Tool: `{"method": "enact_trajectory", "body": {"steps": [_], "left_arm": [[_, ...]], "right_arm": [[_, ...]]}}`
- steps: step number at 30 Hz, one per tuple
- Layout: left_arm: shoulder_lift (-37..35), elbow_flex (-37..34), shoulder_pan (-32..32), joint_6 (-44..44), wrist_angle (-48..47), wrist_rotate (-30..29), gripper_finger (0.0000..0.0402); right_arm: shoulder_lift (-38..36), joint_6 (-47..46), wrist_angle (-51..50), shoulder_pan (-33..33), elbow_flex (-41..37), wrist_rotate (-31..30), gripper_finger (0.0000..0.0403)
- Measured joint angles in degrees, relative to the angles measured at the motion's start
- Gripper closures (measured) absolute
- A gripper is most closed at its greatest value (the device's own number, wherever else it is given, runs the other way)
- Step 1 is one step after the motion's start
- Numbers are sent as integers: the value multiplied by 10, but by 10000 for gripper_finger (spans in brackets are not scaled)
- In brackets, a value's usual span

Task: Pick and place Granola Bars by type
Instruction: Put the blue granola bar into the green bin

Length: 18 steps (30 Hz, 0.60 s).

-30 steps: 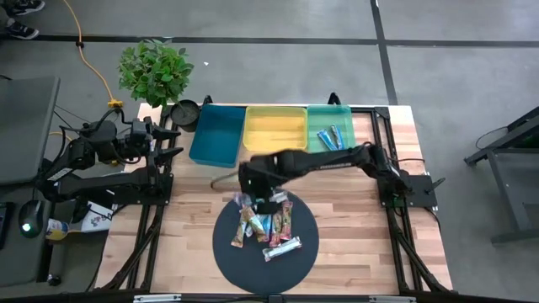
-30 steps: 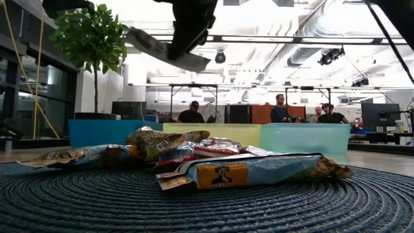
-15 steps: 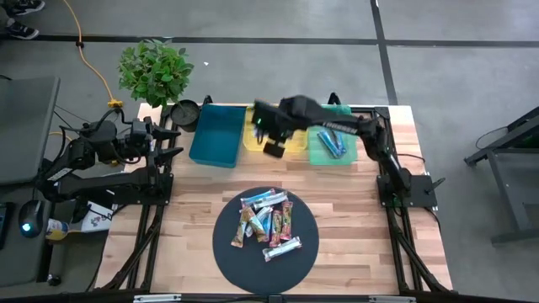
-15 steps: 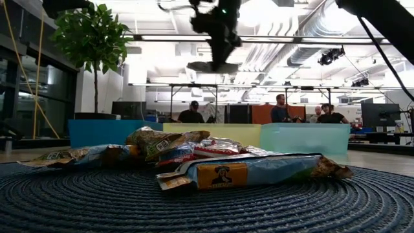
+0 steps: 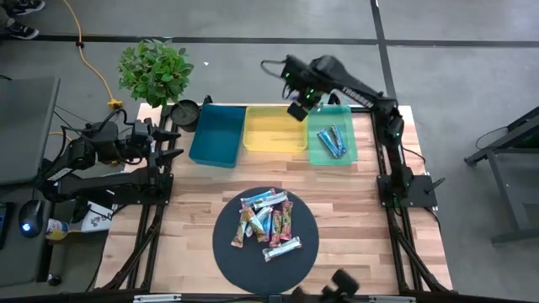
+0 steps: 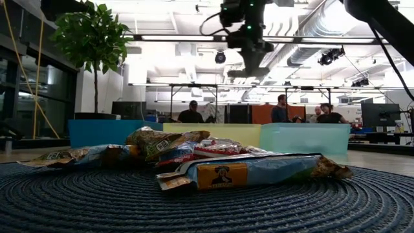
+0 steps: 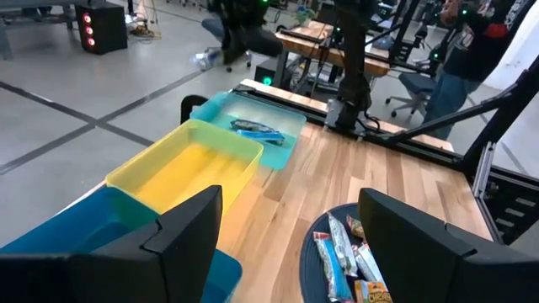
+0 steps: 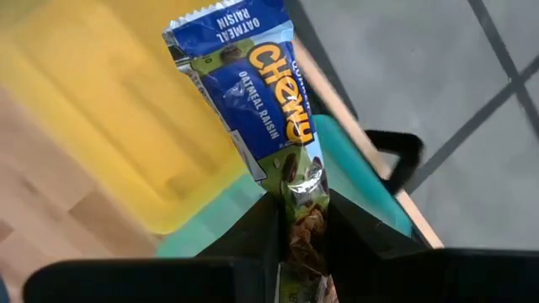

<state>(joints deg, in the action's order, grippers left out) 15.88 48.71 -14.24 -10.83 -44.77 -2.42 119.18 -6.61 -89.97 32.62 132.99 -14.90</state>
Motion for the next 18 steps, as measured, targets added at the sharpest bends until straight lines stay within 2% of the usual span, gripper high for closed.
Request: {"method": "enact_trajectory", "body": {"steps": [11, 14, 18], "left_arm": [[0, 0, 0, 0, 0, 0, 129], [0, 0, 0, 0, 0, 0, 129], [0, 0, 0, 0, 0, 0, 129]], "right_arm": [[-70, -23, 0, 99, -11, 18, 334], [-104, -45, 0, 109, -63, 18, 334], [-154, -84, 3, 113, -180, 41, 334]]}}
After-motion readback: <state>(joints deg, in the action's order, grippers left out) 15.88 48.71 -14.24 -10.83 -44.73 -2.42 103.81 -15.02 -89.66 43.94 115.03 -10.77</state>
